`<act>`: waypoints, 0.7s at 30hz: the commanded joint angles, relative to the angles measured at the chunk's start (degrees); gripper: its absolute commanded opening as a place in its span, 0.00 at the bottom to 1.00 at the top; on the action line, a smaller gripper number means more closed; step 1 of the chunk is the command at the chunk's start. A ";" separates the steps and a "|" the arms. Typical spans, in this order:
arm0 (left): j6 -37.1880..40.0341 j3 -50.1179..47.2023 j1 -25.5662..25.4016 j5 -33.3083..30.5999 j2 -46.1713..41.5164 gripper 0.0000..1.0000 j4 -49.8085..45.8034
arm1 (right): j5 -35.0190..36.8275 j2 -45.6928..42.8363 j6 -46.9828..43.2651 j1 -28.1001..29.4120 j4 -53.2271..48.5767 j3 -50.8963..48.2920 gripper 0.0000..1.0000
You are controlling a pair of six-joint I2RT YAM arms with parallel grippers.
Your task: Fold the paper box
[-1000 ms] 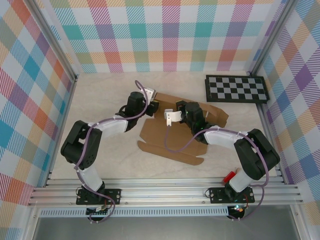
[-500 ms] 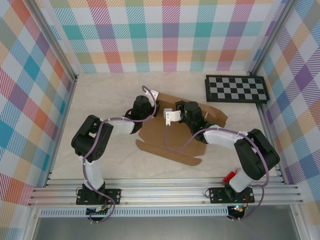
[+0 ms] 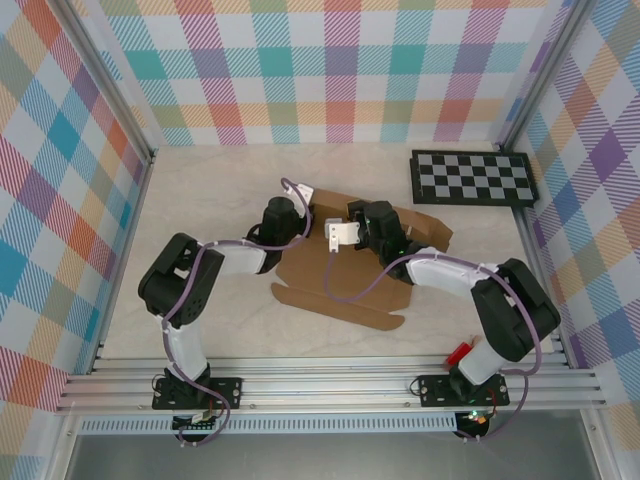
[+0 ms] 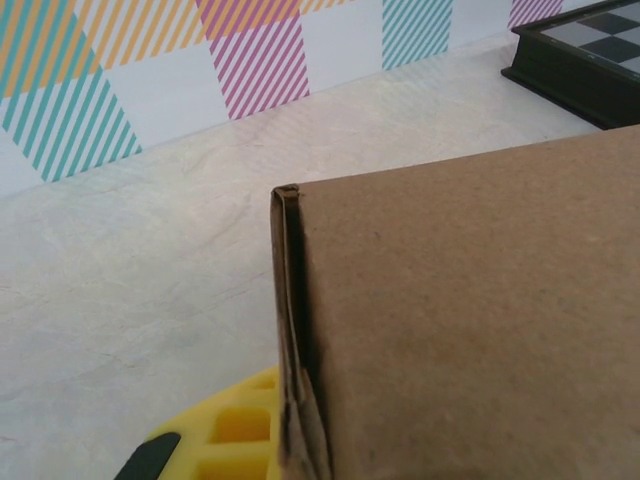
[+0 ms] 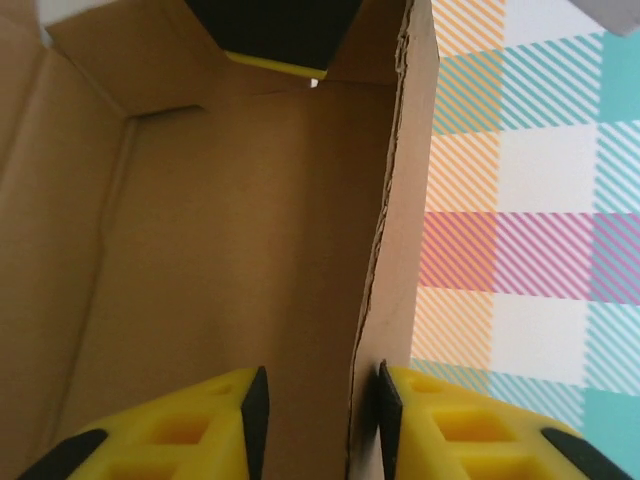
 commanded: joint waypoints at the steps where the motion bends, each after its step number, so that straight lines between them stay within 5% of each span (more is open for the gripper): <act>1: 3.18 -2.38 0.68 -2.29 -2.52 0.00 -0.21 | -3.50 -4.92 8.50 -0.96 -12.68 2.70 0.37; 7: 4.54 -3.77 1.57 -4.31 -4.81 0.00 -1.15 | -8.84 -17.00 25.04 -4.54 -29.29 7.54 0.48; 15: 2.18 -5.84 1.68 -8.60 -7.09 0.00 -1.75 | -4.79 -20.51 76.56 -10.90 -56.90 22.19 0.46; 21: -2.48 -8.18 0.92 -11.86 -8.68 0.00 -0.95 | -13.03 -18.61 99.15 -11.90 -56.01 18.53 0.50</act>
